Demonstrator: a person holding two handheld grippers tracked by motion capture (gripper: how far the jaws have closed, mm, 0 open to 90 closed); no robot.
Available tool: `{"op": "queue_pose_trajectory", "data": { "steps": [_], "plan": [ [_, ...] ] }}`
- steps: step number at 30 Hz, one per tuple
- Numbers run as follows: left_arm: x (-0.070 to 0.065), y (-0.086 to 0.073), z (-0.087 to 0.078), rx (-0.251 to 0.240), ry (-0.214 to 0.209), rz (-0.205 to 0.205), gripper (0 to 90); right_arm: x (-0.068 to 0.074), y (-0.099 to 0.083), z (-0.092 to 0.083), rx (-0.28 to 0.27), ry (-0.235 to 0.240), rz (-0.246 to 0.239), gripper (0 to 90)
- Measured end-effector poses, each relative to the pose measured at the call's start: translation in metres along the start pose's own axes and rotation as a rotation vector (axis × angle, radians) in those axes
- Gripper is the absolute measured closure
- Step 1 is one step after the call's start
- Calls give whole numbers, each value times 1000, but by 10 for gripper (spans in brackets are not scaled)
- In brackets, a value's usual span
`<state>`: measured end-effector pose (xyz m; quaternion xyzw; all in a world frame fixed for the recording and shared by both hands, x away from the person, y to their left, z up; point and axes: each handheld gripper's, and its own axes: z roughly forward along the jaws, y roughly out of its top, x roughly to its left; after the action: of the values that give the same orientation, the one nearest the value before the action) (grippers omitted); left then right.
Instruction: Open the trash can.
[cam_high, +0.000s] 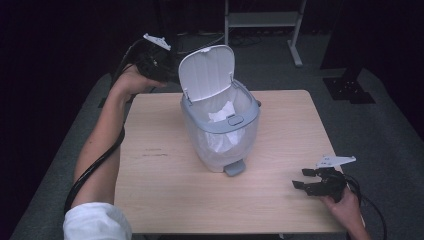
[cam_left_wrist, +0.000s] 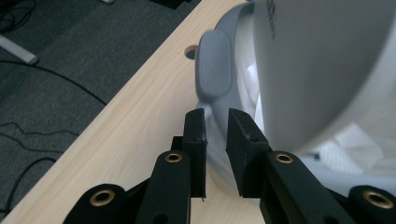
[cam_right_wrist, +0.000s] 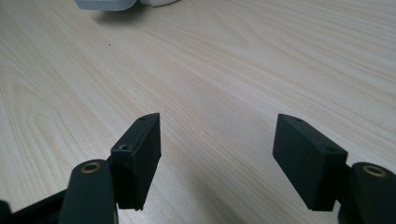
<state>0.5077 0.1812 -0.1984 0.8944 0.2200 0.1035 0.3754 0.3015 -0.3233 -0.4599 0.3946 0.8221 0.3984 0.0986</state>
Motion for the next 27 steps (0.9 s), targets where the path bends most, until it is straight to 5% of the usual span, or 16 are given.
{"op": "queue_pose_trajectory", "data": {
  "steps": [12, 27],
  "plan": [
    [-8, 17, -1, -38, -33, 24, 787, -1, 0, -5, -16, -5, 4, 313],
    [-41, 34, 6, -3, -68, 137, 778, 1, 1, -5, -20, -5, -7, 313]
  ]
}}
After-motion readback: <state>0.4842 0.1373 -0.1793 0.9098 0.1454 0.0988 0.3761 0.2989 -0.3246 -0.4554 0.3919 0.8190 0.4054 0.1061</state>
